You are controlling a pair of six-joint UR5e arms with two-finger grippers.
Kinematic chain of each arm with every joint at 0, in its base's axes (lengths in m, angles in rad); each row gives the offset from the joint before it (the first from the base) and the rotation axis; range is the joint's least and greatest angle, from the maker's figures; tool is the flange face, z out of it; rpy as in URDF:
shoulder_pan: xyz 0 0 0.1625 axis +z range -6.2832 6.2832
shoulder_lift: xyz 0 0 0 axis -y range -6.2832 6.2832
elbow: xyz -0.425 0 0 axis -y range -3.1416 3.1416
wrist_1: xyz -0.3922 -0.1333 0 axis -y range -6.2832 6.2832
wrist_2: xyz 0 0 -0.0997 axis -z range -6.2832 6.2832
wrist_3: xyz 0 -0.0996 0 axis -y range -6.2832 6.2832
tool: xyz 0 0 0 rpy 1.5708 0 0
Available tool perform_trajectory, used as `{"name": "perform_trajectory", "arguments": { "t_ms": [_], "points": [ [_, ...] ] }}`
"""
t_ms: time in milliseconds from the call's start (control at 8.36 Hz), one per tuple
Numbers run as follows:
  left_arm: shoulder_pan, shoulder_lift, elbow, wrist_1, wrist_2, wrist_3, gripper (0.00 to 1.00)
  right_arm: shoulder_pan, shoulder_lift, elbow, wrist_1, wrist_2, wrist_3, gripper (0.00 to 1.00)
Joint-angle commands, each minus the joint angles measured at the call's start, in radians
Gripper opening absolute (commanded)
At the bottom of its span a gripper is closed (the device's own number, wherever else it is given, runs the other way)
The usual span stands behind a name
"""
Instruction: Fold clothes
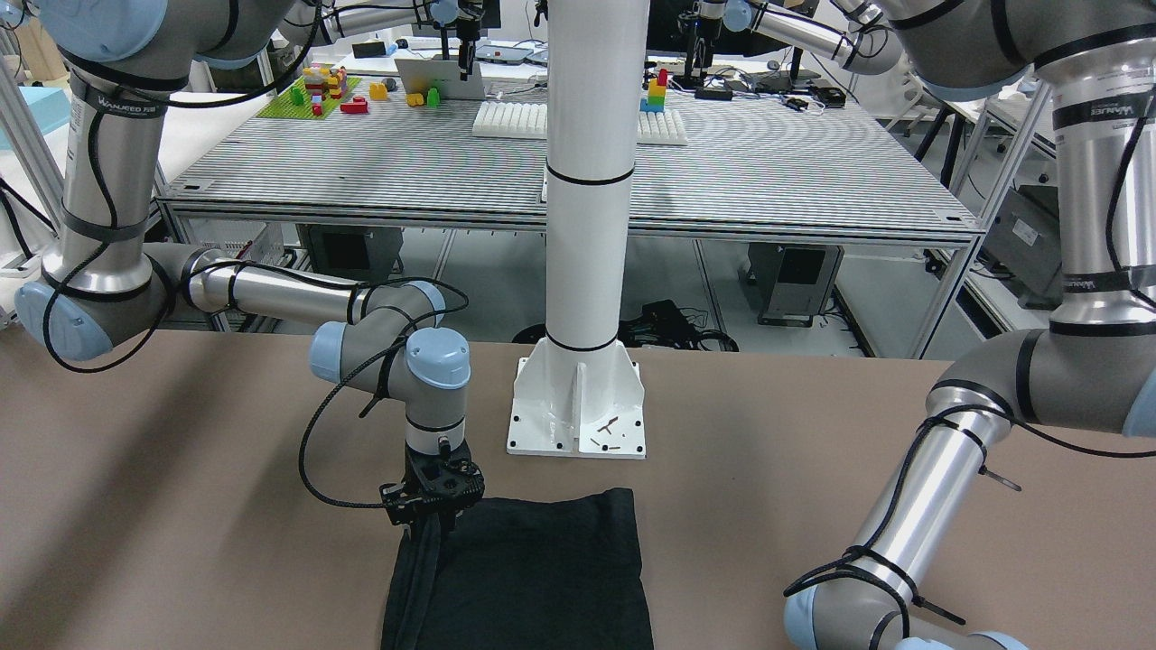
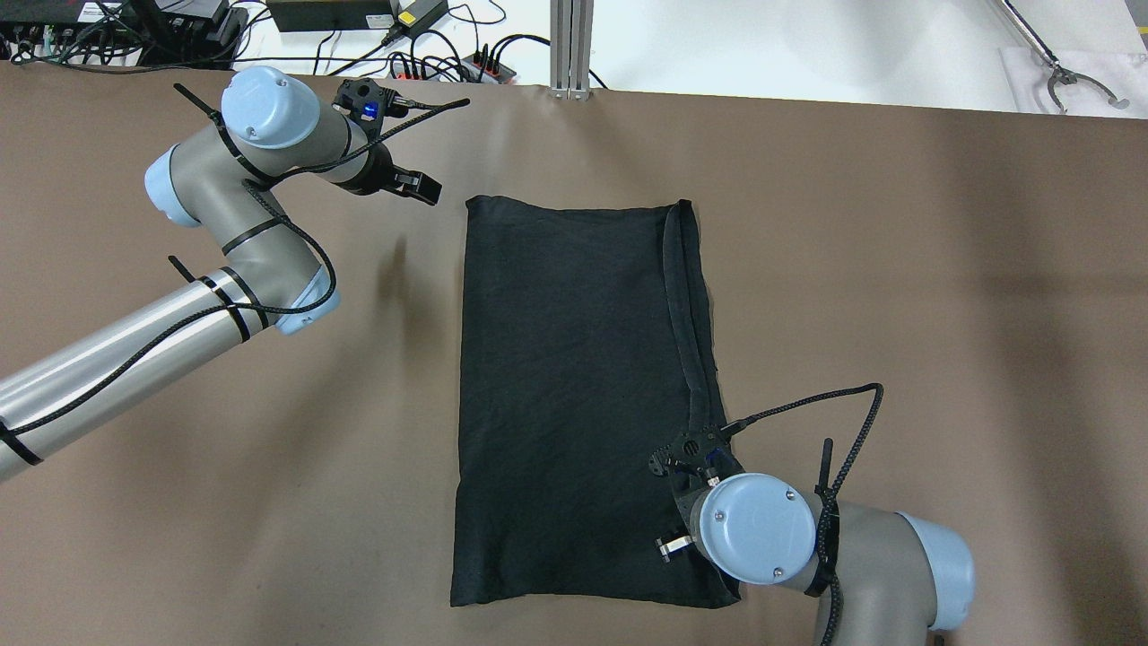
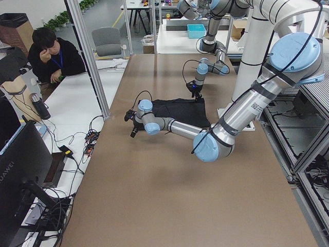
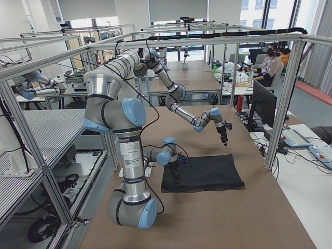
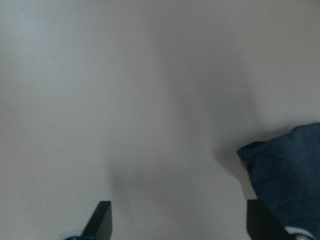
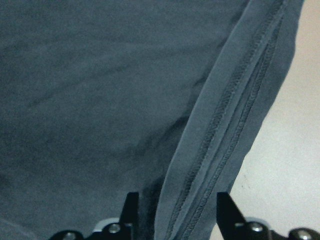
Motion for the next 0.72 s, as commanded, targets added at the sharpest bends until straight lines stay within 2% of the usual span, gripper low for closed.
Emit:
{"name": "perform_trajectory", "arguments": {
  "t_ms": [0, 359, 598],
  "points": [
    [0.000, 0.002, 0.000, -0.001, 0.000, 0.000, 0.95, -0.026, -0.007, 0.009, -0.001, -0.028, -0.003, 0.50],
    [0.000, 0.002, 0.000, -0.001, 0.002, 0.000, 0.95, -0.034, -0.007, 0.006, -0.001, -0.034, -0.001, 0.31],
    [0.000, 0.002, 0.000, -0.001, 0.002, 0.000, 0.95, -0.035, -0.009, 0.003, -0.001, -0.035, -0.001, 0.14]
  ]
}}
